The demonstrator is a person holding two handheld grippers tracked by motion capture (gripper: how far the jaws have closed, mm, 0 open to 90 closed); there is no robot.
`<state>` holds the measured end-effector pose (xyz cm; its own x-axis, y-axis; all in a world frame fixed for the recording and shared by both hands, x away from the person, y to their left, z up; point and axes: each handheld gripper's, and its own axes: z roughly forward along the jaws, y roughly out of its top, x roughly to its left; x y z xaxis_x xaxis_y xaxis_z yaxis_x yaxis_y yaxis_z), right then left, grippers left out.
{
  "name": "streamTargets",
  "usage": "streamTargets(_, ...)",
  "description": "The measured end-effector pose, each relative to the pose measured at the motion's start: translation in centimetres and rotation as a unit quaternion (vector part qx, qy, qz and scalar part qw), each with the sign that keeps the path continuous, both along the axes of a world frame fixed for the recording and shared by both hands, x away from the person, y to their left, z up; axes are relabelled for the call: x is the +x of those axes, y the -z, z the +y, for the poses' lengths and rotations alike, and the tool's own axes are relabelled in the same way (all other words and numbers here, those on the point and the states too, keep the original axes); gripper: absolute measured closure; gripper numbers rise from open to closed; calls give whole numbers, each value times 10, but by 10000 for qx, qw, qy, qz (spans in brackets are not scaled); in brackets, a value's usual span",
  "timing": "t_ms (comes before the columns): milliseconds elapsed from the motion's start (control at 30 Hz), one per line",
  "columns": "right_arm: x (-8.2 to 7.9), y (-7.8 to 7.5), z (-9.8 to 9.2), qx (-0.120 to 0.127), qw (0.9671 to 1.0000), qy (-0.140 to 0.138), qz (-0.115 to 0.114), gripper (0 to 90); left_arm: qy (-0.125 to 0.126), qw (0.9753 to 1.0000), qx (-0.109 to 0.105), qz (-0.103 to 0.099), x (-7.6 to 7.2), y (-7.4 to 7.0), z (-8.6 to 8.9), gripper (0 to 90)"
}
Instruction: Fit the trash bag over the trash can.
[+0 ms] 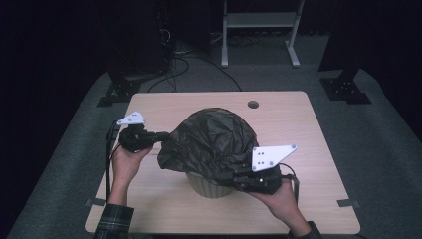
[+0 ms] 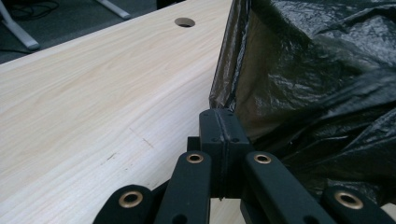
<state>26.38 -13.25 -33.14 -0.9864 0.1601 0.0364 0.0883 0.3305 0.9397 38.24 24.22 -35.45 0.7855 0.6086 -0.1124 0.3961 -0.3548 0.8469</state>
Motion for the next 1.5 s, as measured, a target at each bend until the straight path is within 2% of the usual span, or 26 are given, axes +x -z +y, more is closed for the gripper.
streamTargets(200,-10,18,12,-103,9998,-165,31,899,55,10000,-59,3,0,1,-3,900)
streamTargets(433,-13,39,29,-426,9989,-205,73,900,120,9999,-50,-22,-2,1,-6,900)
streamTargets(500,-16,45,35,-632,9978,-174,13,900,89,10000,37,-18,-1,1,-7,900)
streamTargets(533,-16,50,38,-717,9972,-198,55,900,39,9999,145,-11,0,3,-7,900)
streamTargets(600,-17,58,40,-867,9960,-193,100,899,-1,9999,162,31,2,6,-7,900)
streamTargets(700,-15,69,36,-972,9950,-80,208,900,-106,9994,311,51,8,12,-8,900)
streamTargets(767,-14,76,32,-1107,9935,22,252,900,-199,9985,504,77,13,17,-9,900)
streamTargets(867,-14,82,25,-1079,9937,54,292,893,-170,9989,419,110,16,22,-11,900)
streamTargets(933,-18,75,22,-952,9952,41,236,762,-145,9992,358,79,16,21,-11,900)
streamTargets(967,-21,69,20,-875,9960,63,189,735,-138,9994,318,55,16,21,-12,900)
streamTargets(1100,-30,37,11,-503,9987,-102,-16,712,-148,9996,256,-1,16,16,-10,900)
streamTargets(1233,-32,5,2,-162,9995,-57,-277,695,-194,9995,236,-56,18,10,-9,900)
streamTargets(1367,-11,-23,-9,-35,9977,412,-539,648,-246,9993,267,-133,22,3,-8,900)
streamTargets(1500,27,-39,-23,63,9950,892,-450,629,-306,9985,405,-200,31,-3,-11,900)
